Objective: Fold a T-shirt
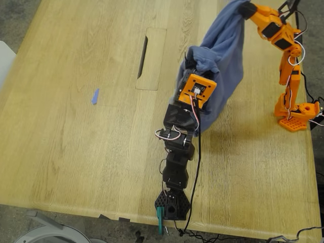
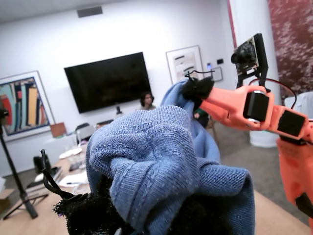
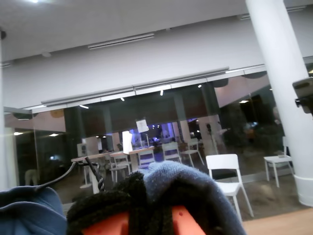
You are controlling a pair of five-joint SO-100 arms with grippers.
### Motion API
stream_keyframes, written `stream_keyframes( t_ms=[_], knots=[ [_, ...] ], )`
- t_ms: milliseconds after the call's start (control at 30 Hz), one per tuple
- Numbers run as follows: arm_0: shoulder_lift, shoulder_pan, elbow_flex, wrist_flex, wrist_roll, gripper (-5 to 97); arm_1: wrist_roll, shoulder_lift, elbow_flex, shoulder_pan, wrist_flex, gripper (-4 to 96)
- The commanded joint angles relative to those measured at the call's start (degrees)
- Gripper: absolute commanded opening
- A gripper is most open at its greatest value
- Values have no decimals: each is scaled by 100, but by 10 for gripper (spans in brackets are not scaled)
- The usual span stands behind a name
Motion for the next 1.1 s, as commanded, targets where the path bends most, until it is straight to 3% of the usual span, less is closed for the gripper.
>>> stream_keyframes(
  t_ms=[0,200,700,1067],
  knots=[
    [536,281,-220,-466,9,-1,-62,343,-114,-193,-88,-1],
    [527,738,-220,-624,18,-1,-202,545,-114,-800,167,-1],
    [580,1274,-211,-1107,88,-1,-352,861,-114,-1011,-26,-1],
    [352,2514,-105,-1107,158,-1,-422,1178,-105,-1881,554,-1]
  ],
)
